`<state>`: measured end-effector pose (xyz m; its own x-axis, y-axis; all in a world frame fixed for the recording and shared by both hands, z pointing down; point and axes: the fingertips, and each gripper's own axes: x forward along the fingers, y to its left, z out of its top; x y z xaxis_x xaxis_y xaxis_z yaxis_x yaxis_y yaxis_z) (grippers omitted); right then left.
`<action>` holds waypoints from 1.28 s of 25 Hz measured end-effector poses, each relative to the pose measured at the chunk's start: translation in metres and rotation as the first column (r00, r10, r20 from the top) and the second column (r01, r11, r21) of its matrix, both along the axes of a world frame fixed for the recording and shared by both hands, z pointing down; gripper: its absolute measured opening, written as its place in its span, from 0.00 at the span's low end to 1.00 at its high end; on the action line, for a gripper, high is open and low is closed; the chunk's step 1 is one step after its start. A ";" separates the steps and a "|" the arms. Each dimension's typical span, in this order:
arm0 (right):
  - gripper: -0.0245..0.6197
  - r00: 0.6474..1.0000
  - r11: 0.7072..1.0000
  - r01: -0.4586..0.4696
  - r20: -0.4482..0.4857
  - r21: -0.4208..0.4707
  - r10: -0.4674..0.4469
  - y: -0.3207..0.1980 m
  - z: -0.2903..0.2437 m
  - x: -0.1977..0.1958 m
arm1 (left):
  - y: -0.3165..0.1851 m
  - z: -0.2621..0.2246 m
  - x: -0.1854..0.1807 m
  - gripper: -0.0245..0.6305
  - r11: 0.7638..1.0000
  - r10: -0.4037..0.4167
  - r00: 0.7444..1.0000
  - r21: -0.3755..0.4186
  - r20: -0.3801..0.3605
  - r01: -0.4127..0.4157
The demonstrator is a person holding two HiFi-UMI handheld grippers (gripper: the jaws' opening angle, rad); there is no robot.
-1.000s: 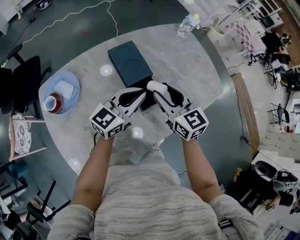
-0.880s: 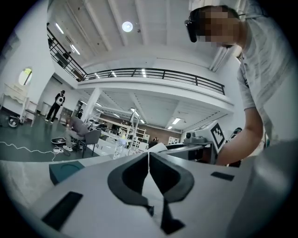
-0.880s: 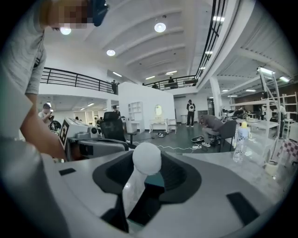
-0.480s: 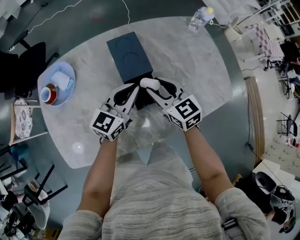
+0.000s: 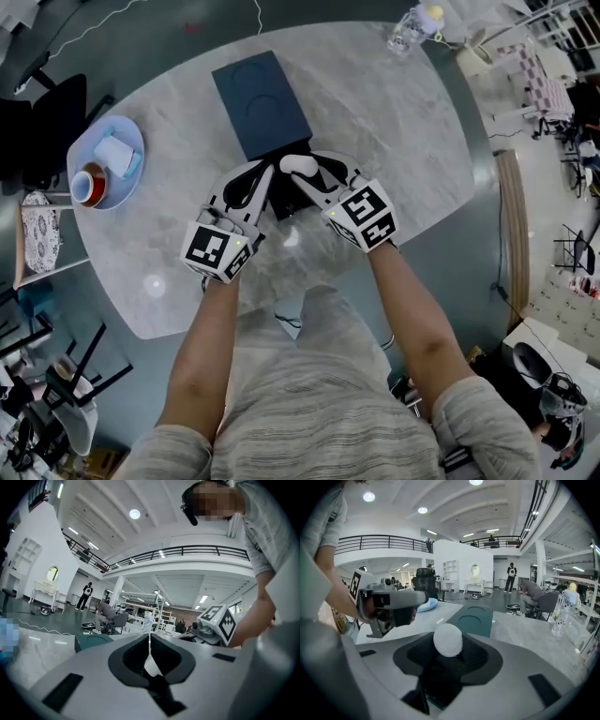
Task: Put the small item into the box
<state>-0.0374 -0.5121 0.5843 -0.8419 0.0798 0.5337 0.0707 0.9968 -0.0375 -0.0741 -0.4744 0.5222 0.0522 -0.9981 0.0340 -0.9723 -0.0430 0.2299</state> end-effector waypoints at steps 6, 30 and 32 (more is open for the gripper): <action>0.33 0.993 0.997 0.065 -0.105 0.039 -0.060 0.006 0.035 -0.006 | 0.000 0.007 -0.008 0.07 1.000 -0.010 1.000 0.008 0.018 0.010; 0.33 0.892 0.952 0.256 -0.421 0.168 -0.166 0.011 0.093 -0.007 | -0.007 0.012 -0.020 0.07 1.000 -0.016 1.000 0.026 -0.013 0.016; 0.33 0.883 0.942 0.279 -0.436 0.186 -0.175 0.012 0.094 -0.009 | -0.007 0.011 -0.020 0.07 0.999 -0.013 1.000 0.029 -0.011 0.014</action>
